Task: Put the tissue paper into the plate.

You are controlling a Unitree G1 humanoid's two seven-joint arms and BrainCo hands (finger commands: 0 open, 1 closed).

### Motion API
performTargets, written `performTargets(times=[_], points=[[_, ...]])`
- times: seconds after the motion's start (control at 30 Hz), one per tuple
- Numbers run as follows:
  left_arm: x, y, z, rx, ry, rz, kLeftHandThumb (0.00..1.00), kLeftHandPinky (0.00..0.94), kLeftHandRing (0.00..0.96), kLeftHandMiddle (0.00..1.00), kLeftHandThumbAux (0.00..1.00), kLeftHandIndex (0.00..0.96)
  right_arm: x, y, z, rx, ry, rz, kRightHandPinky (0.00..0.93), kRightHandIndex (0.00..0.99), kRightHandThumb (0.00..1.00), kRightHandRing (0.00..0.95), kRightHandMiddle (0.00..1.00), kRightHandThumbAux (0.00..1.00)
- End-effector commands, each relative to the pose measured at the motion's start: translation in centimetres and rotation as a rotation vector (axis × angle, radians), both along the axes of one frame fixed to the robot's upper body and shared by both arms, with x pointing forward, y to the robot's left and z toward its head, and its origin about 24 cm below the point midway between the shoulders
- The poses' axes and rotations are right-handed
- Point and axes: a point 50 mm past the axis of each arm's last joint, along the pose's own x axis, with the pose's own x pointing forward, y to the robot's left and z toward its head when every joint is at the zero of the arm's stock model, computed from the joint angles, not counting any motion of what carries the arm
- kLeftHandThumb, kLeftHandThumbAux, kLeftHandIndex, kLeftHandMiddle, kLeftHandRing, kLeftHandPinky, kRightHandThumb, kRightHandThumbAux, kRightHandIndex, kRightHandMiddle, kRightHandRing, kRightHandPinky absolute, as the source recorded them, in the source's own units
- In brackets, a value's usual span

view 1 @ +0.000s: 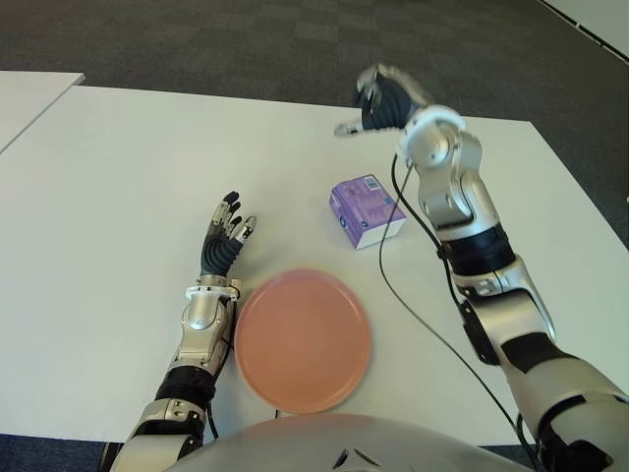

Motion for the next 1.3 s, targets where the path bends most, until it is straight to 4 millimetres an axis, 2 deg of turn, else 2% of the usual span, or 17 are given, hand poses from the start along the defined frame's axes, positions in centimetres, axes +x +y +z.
performTargets(times=[0.03,0.07,0.13,0.23,0.27,0.37,0.43,1.07,1.2,1.3], points=[[-3.9,0.7,-4.5,0.009,0.216,0.012,0.0,0.0,0.0,0.0,0.58,0.0,0.9,-2.2,-5.5,-0.189,0.167,-0.026,0.269,0.094,0.332,0.247,0.233,0.381],[-3.9,0.7,-4.5,0.009,0.215,0.012,0.0,0.0,0.0,0.0,0.58,0.0,1.0,-2.2,-5.9,-0.223,0.165,-0.024,0.172,0.06,0.293,0.158,0.149,0.337],[-3.9,0.7,-4.4,0.01,0.214,0.011,0.0,0.0,0.0,0.0,0.579,0.0,0.9,-2.2,-6.1,-0.269,0.157,-0.01,0.088,0.03,0.255,0.08,0.076,0.297],[-3.9,0.8,-4.4,0.013,0.215,0.01,0.0,0.0,0.0,0.0,0.58,0.0,0.3,-1.9,-6.0,-0.306,0.156,0.019,0.028,0.01,0.207,0.026,0.024,0.25],[-4.0,0.8,-4.4,0.013,0.215,0.009,0.0,0.0,0.0,0.0,0.582,0.0,-0.4,-1.6,-6.5,-0.314,0.162,0.036,0.018,0.006,0.195,0.016,0.015,0.24],[-4.0,0.8,-4.4,0.014,0.215,0.007,0.0,0.0,0.0,0.0,0.586,0.0,-1.4,-1.4,-7.3,-0.323,0.171,0.057,0.005,0.001,0.178,0.005,0.005,0.227],[-4.0,0.8,-4.4,0.014,0.215,0.007,0.0,0.0,0.0,0.0,0.587,0.0,-1.8,-1.1,-6.9,-0.328,0.174,0.065,0.002,0.0,0.175,0.002,0.002,0.226],[-4.1,1.0,-4.4,0.013,0.22,0.008,0.0,0.0,0.0,0.0,0.595,0.0,-2.1,-2.6,-8.2,-0.399,0.242,0.077,0.0,0.0,0.19,0.0,0.0,0.301],[-4.1,1.1,-4.5,0.009,0.223,0.011,0.0,0.0,0.0,0.0,0.606,0.0,-2.3,-2.5,-8.7,-0.407,0.268,0.08,0.0,0.0,0.189,0.0,0.0,0.317],[-4.1,1.0,-4.5,0.008,0.223,0.012,0.0,0.0,0.0,0.0,0.611,0.0,-2.6,-1.8,-8.2,-0.409,0.29,0.084,0.0,0.0,0.191,0.0,0.0,0.324]])
